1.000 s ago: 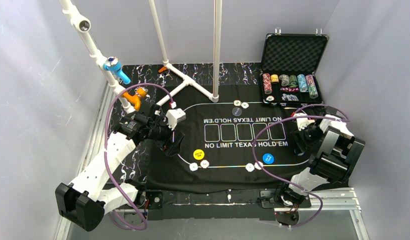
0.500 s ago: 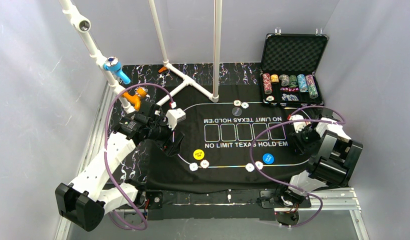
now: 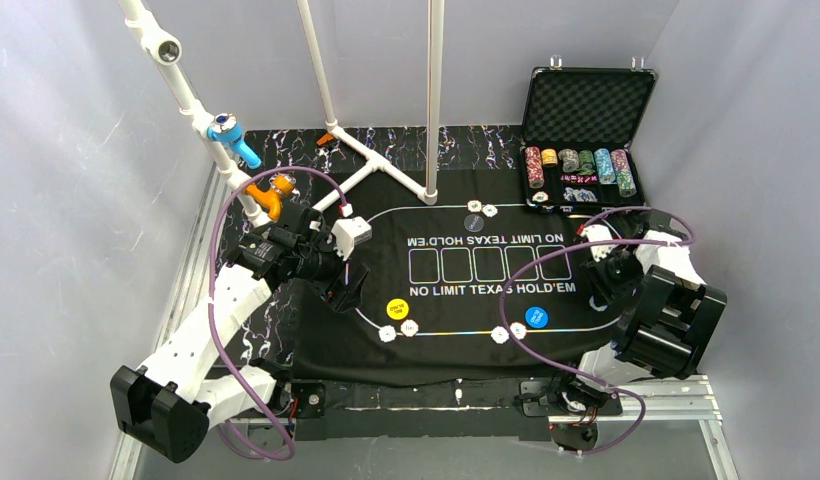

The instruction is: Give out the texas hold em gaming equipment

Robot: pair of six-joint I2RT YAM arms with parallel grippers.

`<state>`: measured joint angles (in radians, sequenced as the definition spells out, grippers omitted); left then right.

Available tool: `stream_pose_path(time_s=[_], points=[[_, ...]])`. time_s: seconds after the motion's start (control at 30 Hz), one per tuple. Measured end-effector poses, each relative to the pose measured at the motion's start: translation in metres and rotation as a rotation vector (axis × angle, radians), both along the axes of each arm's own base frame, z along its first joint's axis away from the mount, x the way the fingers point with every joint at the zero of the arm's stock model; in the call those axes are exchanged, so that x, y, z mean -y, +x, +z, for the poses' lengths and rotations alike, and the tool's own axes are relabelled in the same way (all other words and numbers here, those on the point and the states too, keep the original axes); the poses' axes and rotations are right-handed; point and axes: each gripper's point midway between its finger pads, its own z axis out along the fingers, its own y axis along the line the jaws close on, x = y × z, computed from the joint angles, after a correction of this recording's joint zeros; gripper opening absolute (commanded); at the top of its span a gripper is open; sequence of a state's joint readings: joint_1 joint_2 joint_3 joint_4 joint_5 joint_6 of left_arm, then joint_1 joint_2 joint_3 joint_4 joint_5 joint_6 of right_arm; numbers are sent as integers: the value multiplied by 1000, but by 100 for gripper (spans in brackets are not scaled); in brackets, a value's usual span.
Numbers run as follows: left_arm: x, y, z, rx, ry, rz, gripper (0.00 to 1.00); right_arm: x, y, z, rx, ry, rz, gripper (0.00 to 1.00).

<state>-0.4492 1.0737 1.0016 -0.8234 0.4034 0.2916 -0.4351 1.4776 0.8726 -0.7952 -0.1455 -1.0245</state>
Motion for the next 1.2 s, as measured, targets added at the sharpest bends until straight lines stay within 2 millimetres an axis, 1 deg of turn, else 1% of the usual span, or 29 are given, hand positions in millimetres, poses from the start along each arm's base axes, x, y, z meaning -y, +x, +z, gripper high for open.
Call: stream_pose_path(time_s=[0.13,0.2,0.27,0.33,0.37,0.4,0.47,0.53,0.57,0.63,0.7,0.8,0.87,0.9,0.97,1.03,1.13,1.2], points=[[0,0,0,0,0,0,99,-1,10,16,33,13,4,23],[0,0,0,-3,-2,2,99,-7,15,27,48,26,17,23],[1,-1,0,-6,-6,3,99,-17,22,38,67,37,42,23],[1,-1,0,-9,-9,5,99,-35,29,47,86,45,85,23],[1,-1,0,-10,-9,6,99,-47,33,51,96,50,114,23],[1,-1,1,-11,-10,7,100,-64,36,55,106,53,148,23],[2,-1,1,-11,-10,8,99,-102,42,62,121,74,229,24],[1,-1,1,-9,-11,8,99,-144,45,68,129,97,314,24],[1,-2,2,-6,-12,8,99,-160,46,68,129,107,344,24],[1,-2,3,1,-16,8,99,-195,45,67,122,126,406,24],[1,-2,6,11,-21,7,99,-224,45,61,102,137,445,24],[1,-3,8,22,-26,7,99,-254,43,45,55,138,477,29],[0,-3,9,26,-28,7,99,-270,42,35,28,133,489,33],[0,-3,9,27,-29,7,99,-277,42,31,16,133,492,38],[0,-3,9,28,-29,7,99,-289,44,25,1,134,498,50],[0,-3,9,28,-28,7,99,-296,50,22,0,133,495,56],[0,-4,8,26,-28,7,99,-297,57,20,14,125,475,64],[0,-4,8,29,-29,7,99,-294,60,20,21,110,463,67]])
